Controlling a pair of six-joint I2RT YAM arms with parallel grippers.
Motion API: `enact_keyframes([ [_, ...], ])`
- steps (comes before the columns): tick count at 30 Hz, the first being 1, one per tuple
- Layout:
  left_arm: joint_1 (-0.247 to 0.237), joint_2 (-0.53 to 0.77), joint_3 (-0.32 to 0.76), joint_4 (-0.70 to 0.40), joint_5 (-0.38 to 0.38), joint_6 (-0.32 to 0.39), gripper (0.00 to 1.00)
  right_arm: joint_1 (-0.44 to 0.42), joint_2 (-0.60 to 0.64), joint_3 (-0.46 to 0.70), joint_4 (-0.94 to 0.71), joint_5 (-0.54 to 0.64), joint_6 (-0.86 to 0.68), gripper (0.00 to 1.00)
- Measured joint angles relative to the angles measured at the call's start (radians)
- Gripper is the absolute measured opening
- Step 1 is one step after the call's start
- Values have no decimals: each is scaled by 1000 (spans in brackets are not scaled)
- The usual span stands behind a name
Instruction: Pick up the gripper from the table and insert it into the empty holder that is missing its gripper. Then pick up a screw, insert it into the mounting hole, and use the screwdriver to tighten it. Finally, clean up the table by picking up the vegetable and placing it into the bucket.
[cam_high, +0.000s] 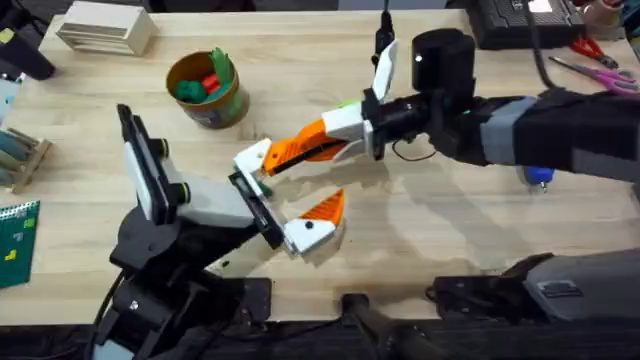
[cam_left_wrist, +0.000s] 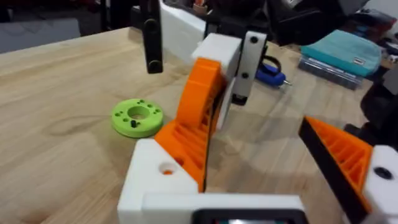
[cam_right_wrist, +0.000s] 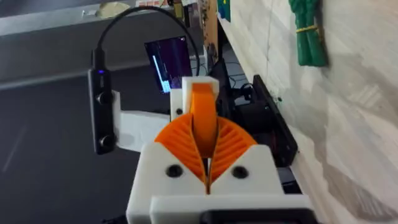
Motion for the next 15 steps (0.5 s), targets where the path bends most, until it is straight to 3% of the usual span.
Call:
enact_keyframes([
  [6,-5,2,0,-2,21,-26,987,41,54,26,24,0,42,14],
  [15,4,2,0,-2,-26,-33,987,64,130,108,22,2,49,13],
])
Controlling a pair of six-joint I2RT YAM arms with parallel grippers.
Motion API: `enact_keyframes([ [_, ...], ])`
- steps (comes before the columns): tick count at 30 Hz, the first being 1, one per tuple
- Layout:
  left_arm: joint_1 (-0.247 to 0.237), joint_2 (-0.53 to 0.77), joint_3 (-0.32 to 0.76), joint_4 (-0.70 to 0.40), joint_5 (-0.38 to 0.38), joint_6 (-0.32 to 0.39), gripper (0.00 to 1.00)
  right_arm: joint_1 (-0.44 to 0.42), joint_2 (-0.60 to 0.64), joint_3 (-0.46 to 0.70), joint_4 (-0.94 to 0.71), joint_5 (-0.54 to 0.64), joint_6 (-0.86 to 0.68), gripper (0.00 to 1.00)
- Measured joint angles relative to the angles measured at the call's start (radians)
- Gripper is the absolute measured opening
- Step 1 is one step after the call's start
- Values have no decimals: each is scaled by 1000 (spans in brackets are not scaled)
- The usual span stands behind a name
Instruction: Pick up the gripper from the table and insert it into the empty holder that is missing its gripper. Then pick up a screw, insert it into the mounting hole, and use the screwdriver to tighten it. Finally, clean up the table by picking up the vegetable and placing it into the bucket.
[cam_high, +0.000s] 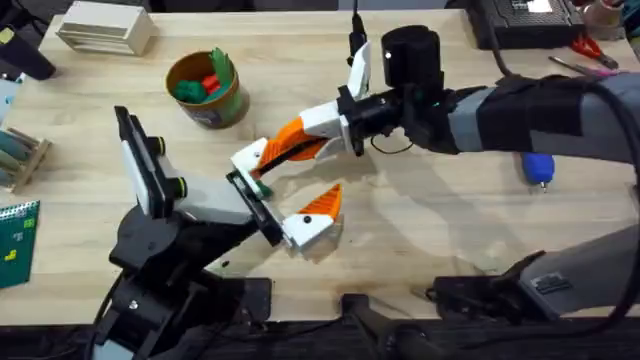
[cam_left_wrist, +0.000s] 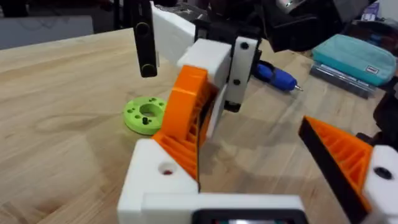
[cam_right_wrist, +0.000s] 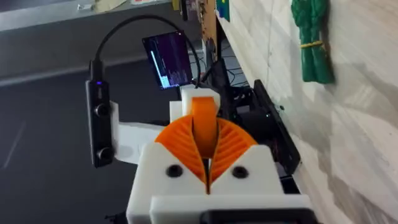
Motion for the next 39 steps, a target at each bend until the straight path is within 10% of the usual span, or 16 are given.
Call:
enact_keyframes([
  [31,-13,0,0,2,58,31,987,-6,19,3,51,-4,7,466],
  [39,-13,0,0,2,65,31,987,-60,19,3,52,19,-1,862],
])
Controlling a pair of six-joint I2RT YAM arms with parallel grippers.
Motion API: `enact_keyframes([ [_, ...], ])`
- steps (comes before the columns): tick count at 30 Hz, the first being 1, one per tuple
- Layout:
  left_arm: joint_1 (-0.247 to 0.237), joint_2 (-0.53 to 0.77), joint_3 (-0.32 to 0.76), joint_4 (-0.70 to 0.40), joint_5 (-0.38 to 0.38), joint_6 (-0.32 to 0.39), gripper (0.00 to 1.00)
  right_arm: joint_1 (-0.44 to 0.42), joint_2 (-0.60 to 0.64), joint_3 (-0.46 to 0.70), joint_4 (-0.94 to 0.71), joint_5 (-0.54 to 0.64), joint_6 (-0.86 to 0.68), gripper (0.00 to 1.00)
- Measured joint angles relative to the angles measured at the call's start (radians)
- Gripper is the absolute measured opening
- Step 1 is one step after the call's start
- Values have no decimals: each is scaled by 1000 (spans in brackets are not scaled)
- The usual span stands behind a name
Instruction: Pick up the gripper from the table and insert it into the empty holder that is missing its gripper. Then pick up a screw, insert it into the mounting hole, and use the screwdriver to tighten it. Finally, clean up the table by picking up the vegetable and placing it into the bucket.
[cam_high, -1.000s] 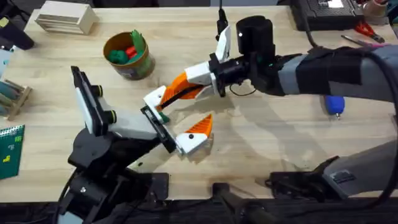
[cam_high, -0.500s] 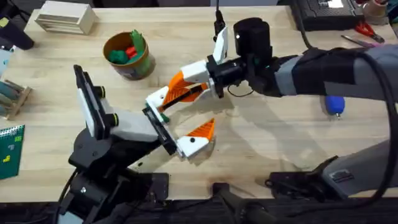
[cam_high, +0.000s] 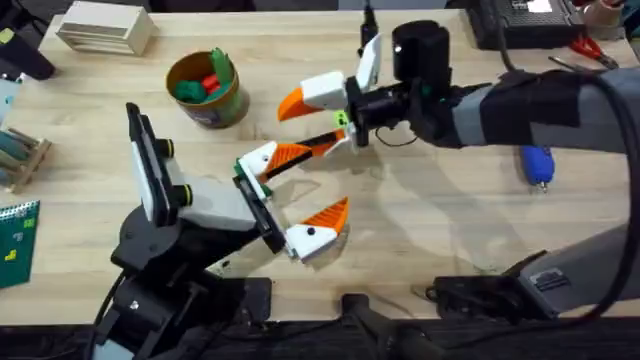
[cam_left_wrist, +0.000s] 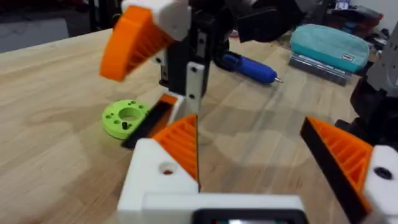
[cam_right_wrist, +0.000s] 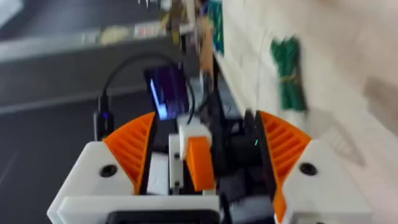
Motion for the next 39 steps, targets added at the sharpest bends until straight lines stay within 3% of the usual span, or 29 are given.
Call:
enact_keyframes([
  [5,0,0,0,0,6,0,987,-68,0,0,15,95,-19,869],
  [6,0,0,0,0,8,0,987,-101,0,13,-2,174,-64,872],
  [9,0,0,0,0,9,0,989,-127,-1,54,-75,244,-120,873],
  [16,0,0,0,0,12,0,987,-155,-60,242,-582,429,-393,876],
  [21,0,0,0,0,12,0,987,-86,-104,375,-891,683,-674,876],
  [23,0,0,0,0,12,0,987,89,-100,396,-1006,1028,-957,880],
  [25,0,0,0,0,12,0,987,137,-87,396,-1012,1119,-1021,878],
  [30,0,0,0,0,12,0,987,178,-38,396,-1015,1255,-1105,773],
  [31,0,0,0,0,12,0,987,176,-8,396,-1015,1292,-1125,716],
  [33,0,0,0,0,12,0,987,176,2,396,-1012,1304,-1132,671],
  [37,0,0,0,0,12,0,987,176,4,396,-1006,1319,-1137,489],
  [39,0,0,0,0,12,0,987,176,4,396,-1007,1320,-1137,465],
])
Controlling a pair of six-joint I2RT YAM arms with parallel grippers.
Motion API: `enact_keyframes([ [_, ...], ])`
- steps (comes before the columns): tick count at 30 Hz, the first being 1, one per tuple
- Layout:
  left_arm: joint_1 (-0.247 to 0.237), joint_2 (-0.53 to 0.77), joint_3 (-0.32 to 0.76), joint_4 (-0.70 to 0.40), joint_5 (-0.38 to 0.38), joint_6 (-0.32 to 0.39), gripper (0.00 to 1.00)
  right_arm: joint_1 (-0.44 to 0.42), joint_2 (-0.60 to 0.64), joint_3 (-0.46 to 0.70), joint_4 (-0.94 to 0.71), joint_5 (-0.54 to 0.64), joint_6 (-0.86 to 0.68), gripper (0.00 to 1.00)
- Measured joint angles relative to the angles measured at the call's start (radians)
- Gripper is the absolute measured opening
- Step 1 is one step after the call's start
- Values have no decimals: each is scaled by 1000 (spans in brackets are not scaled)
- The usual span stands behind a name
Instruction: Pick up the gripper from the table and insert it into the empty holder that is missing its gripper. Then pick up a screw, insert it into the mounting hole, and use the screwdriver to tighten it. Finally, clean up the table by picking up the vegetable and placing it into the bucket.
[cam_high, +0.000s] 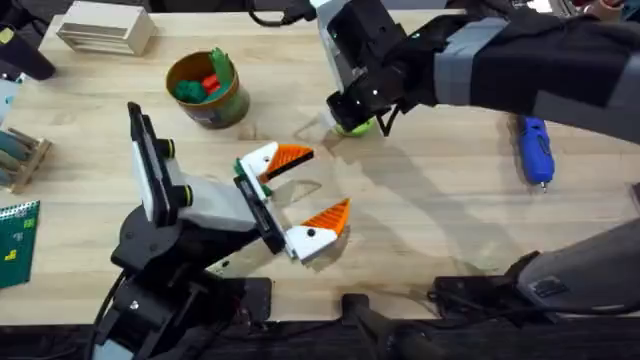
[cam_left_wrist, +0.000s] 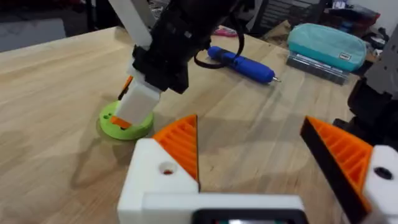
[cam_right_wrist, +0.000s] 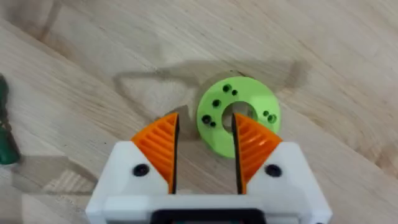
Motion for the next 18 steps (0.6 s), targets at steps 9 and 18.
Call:
enact_keyframes([
  [9,0,0,0,0,0,0,987,0,56,0,-4,2,11,309],
  [18,0,0,0,0,0,0,987,0,65,0,8,2,11,276],
])
